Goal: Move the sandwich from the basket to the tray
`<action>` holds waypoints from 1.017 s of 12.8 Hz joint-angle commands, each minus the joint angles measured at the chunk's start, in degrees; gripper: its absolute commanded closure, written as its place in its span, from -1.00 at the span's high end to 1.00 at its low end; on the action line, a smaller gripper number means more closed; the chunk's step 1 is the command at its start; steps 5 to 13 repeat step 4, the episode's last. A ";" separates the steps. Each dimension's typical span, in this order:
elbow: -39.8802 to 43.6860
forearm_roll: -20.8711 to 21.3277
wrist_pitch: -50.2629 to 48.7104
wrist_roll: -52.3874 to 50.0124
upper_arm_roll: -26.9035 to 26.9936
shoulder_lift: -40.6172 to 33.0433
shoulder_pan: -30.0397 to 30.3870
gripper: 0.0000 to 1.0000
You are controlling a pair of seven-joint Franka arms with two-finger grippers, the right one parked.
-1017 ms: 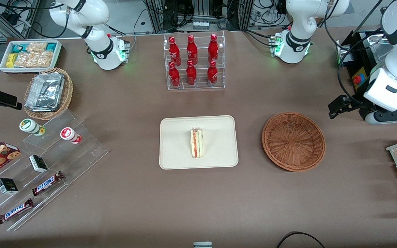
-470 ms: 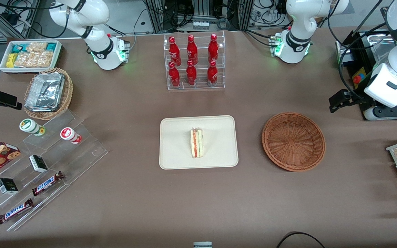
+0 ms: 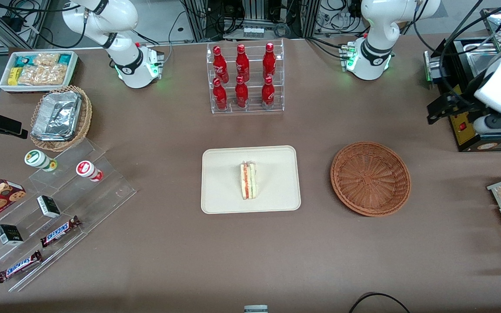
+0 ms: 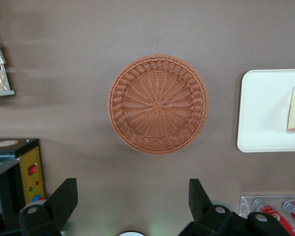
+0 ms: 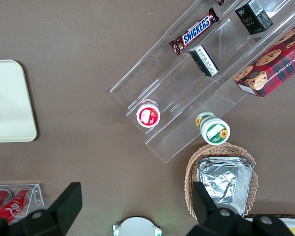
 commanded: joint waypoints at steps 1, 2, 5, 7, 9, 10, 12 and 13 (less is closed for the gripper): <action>-1.43 0.15 0.25 2.63 1.41 -1.49 -0.95 1.00; -1.16 0.15 0.34 2.63 1.41 -1.22 -1.12 1.00; -0.90 0.41 0.52 2.54 1.41 -0.69 -1.39 1.00; -0.90 0.41 0.52 2.54 1.41 -0.69 -1.39 1.00; -0.90 0.41 0.52 2.54 1.41 -0.69 -1.39 1.00; -0.90 0.41 0.52 2.54 1.41 -0.69 -1.39 1.00; -0.90 0.41 0.52 2.54 1.41 -0.69 -1.39 1.00; -0.90 0.41 0.52 2.54 1.41 -0.69 -1.39 1.00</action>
